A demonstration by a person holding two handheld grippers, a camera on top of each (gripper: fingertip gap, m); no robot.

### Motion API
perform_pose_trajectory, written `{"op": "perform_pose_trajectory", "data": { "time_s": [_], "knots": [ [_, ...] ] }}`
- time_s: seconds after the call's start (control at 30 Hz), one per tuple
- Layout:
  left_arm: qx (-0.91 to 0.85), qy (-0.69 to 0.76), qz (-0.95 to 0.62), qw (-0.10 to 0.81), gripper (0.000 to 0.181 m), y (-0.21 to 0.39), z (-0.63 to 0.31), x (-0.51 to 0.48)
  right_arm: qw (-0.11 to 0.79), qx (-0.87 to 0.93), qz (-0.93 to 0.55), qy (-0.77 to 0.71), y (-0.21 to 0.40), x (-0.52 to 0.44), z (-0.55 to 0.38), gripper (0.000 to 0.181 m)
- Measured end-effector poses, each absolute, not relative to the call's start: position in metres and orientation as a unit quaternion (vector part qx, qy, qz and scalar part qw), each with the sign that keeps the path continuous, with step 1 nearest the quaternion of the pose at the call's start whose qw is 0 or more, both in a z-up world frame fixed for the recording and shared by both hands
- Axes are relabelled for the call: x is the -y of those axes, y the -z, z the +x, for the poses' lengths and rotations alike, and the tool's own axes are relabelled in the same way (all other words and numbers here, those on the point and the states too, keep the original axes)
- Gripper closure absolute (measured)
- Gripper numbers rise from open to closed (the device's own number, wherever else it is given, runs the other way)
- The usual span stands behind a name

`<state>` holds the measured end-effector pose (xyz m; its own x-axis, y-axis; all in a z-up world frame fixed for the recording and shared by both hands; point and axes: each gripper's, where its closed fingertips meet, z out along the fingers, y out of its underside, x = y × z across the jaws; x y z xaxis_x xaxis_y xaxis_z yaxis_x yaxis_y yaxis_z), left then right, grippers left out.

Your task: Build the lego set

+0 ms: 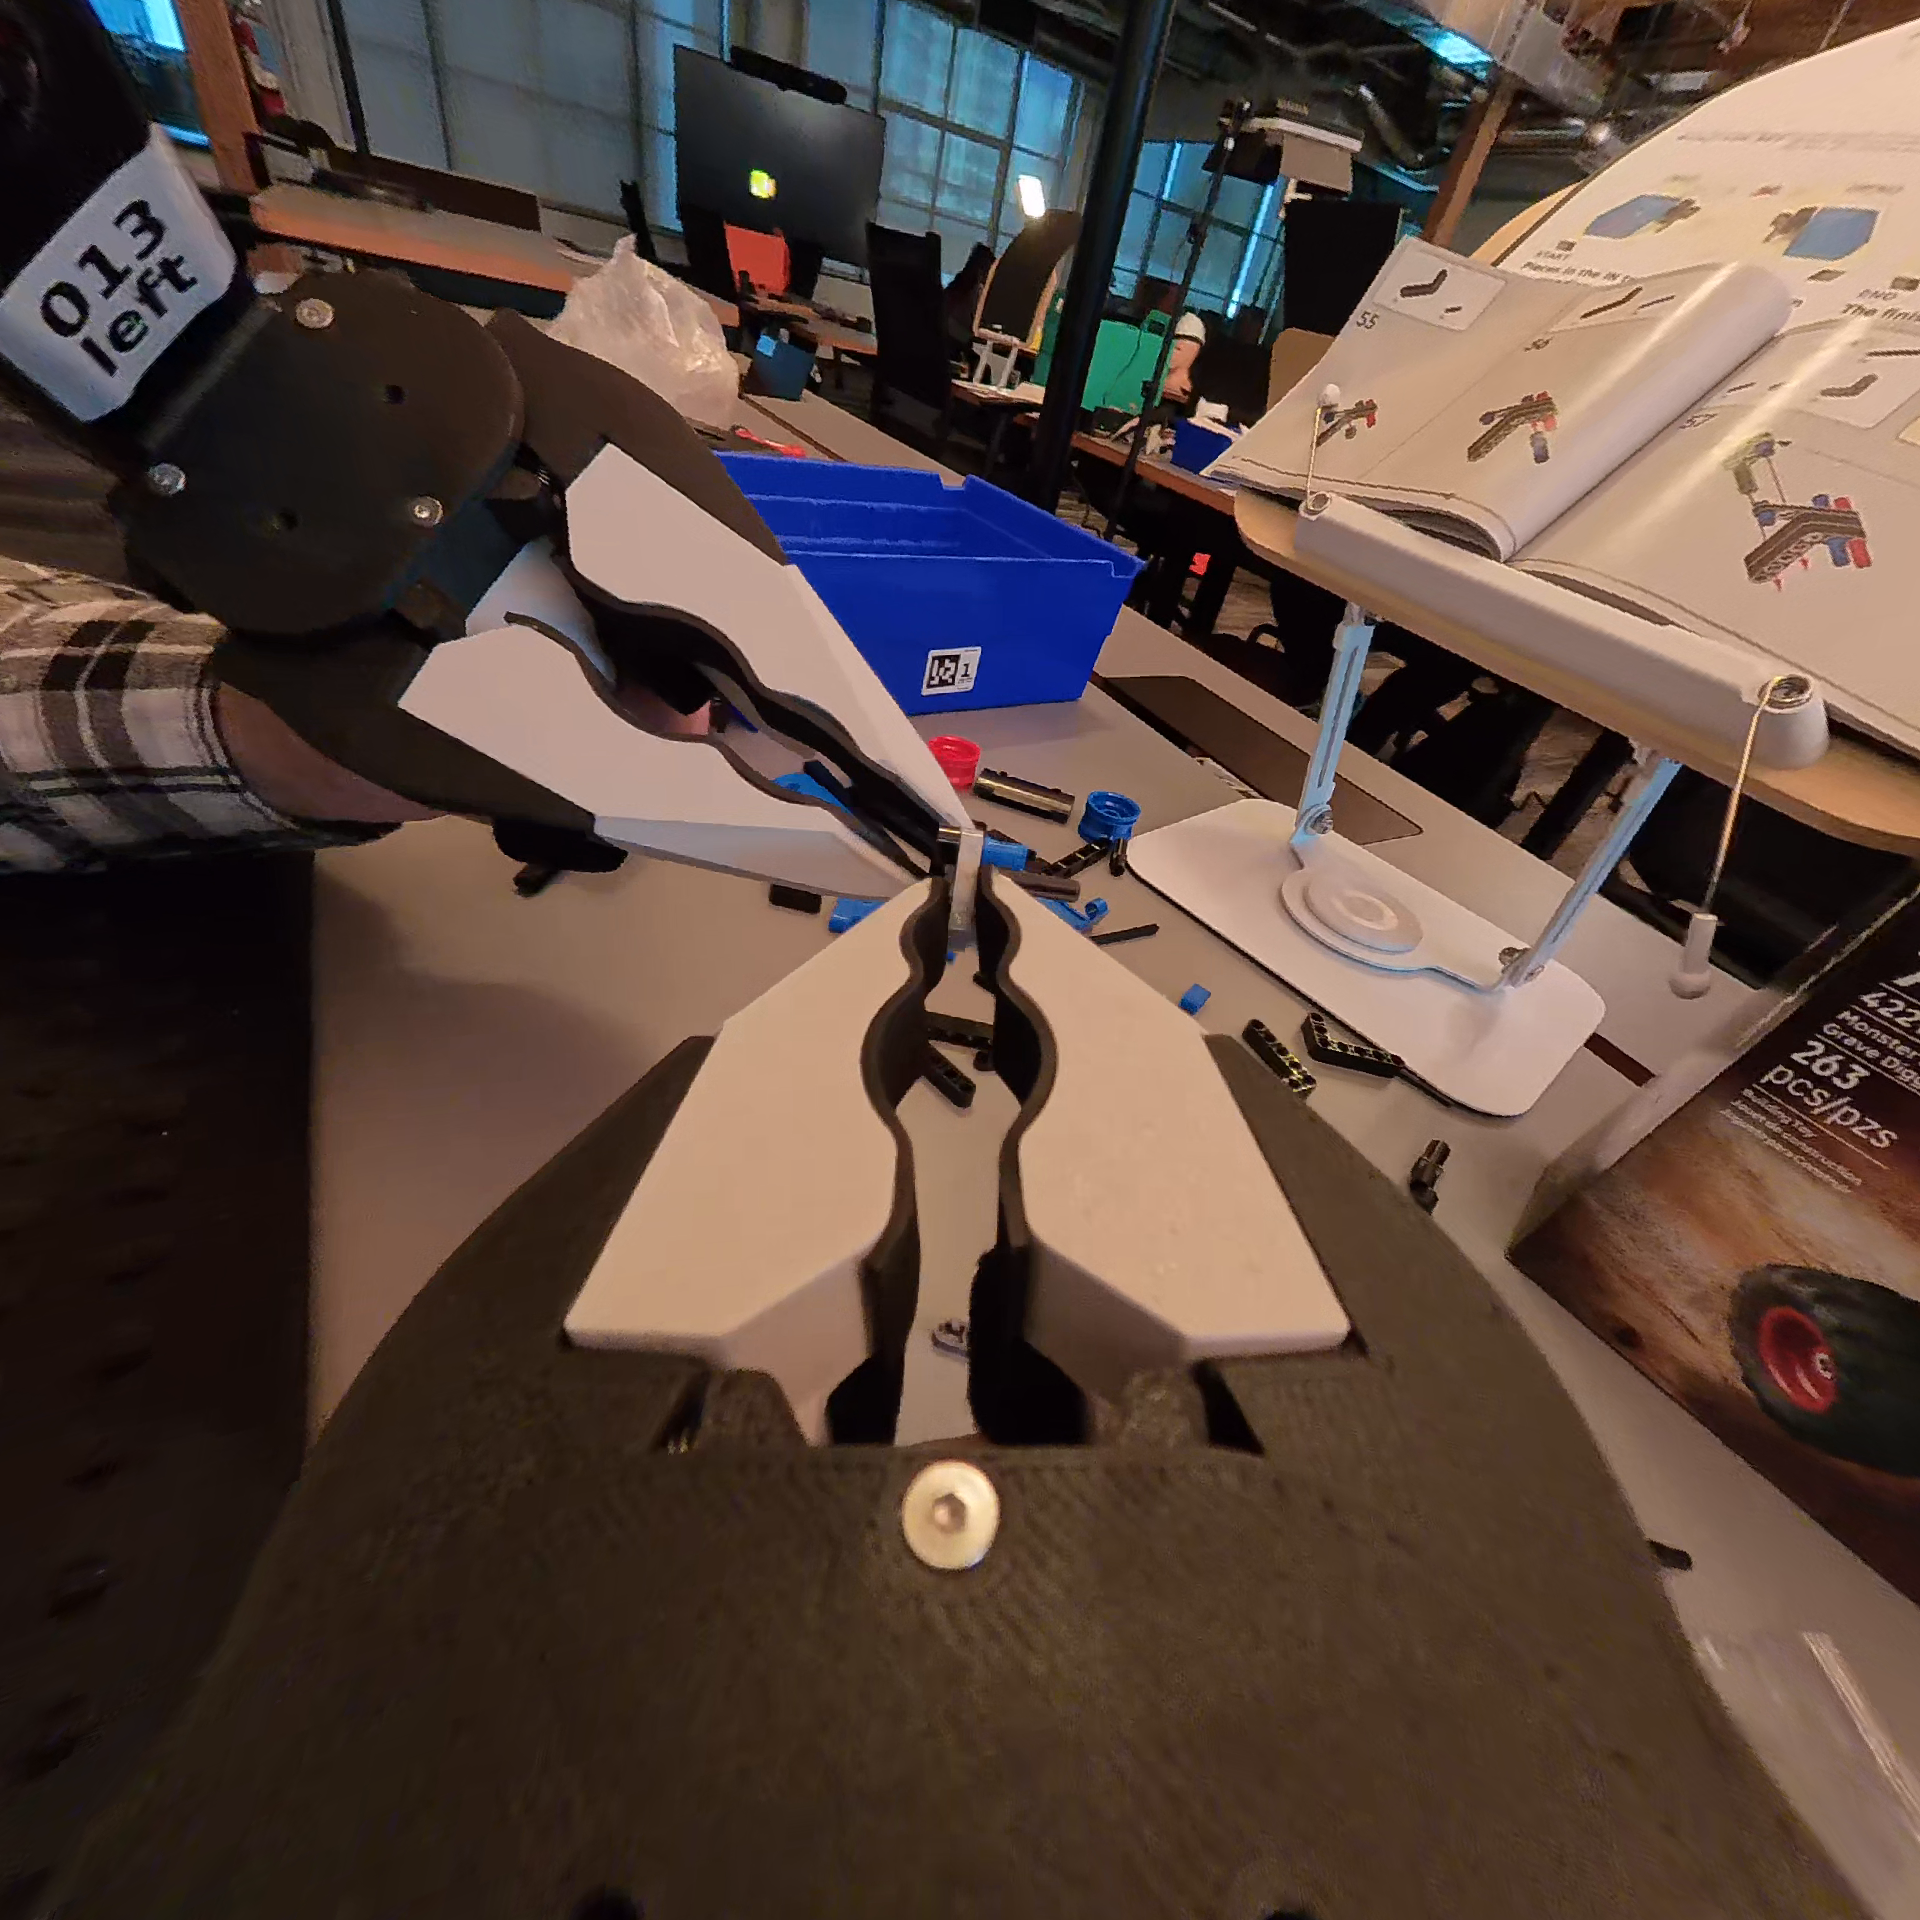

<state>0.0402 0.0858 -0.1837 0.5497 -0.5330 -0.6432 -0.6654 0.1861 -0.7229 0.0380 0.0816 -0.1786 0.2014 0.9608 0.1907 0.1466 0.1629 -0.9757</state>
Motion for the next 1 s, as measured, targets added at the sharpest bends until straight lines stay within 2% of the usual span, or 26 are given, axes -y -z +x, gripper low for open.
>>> {"op": "perform_pose_trajectory", "data": {
  "time_s": [0.43,0.6,0.87,1.0],
  "knots": [
    [-0.469,-0.003,-0.695,0.546,0.175,0.212,0.030,-0.092,0.567,0.448,-0.578,-0.379,0.161,-0.127,0.097,0.174],
    [-0.478,0.008,-0.712,0.515,0.175,0.226,0.028,-0.090,0.540,0.499,-0.579,-0.353,0.180,-0.117,0.089,0.171],
    [-0.467,0.016,-0.711,0.526,0.175,0.221,0.029,-0.091,0.521,0.602,-0.542,-0.270,0.202,-0.082,0.056,0.165],
    [-0.474,0.019,-0.721,0.505,0.175,0.230,0.027,-0.091,0.503,0.585,-0.563,-0.297,0.194,-0.083,0.076,0.163]
  ]
}}
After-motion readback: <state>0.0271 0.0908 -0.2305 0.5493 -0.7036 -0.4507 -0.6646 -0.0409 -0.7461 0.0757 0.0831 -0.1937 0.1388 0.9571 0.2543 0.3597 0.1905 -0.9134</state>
